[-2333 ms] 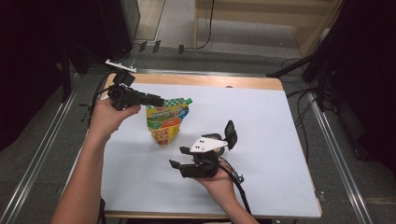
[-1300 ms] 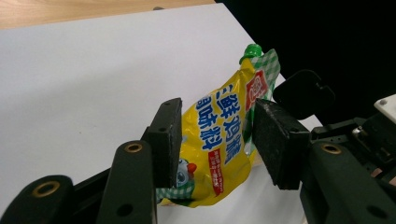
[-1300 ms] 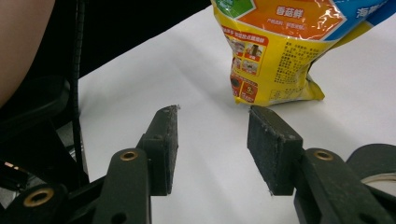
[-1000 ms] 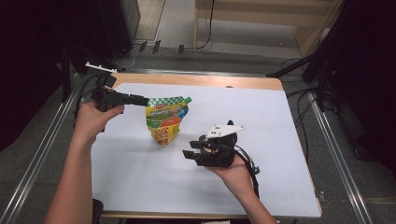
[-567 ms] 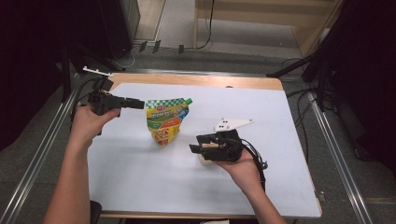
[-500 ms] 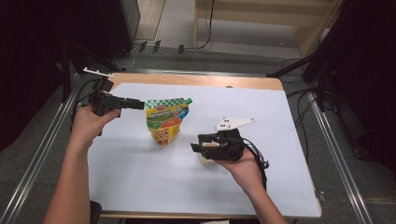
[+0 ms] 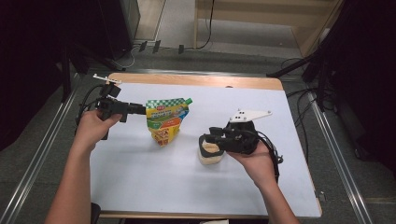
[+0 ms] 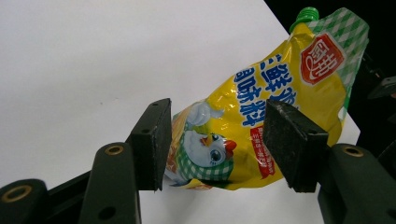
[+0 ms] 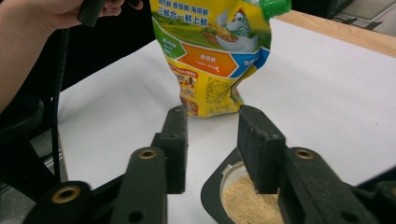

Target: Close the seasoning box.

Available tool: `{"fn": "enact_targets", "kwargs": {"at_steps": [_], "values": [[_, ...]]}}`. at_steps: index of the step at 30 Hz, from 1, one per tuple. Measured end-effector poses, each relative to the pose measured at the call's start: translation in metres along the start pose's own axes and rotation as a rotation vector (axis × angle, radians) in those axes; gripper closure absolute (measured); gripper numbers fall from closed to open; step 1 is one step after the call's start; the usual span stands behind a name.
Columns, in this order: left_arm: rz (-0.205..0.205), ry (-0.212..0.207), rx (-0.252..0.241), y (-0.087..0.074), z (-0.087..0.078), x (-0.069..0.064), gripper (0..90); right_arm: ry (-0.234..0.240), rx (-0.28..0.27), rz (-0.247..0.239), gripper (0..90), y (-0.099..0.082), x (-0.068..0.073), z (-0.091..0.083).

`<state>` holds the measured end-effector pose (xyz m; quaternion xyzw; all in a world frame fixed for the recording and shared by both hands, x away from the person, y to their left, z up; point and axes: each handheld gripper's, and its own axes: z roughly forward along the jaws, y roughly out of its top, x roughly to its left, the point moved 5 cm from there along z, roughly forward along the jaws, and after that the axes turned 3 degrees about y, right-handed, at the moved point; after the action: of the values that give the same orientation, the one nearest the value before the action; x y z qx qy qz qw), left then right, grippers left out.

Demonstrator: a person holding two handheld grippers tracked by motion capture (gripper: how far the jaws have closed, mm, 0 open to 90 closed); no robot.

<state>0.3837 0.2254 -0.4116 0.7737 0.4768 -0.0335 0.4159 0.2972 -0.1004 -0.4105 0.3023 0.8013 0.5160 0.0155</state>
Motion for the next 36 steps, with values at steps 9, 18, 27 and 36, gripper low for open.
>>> {"fn": "enact_targets", "kwargs": {"at_steps": [9,18,27,36], "values": [[0.042,0.013,0.005,-0.001,0.003,-0.003,43.4,-0.016,-0.013,0.028,85.7,0.002,-0.014,-0.018],[0.044,0.003,0.01,-0.002,0.003,-0.002,42.9,-0.06,-0.028,0.075,90.0,0.0,-0.035,-0.04],[0.056,0.006,0.011,-0.002,0.004,-0.001,42.2,-0.133,-0.036,0.113,90.0,-0.008,-0.058,-0.055],[0.077,0.014,0.016,-0.003,0.005,-0.001,42.3,-0.147,-0.007,0.166,90.0,-0.023,-0.074,-0.044]]}}
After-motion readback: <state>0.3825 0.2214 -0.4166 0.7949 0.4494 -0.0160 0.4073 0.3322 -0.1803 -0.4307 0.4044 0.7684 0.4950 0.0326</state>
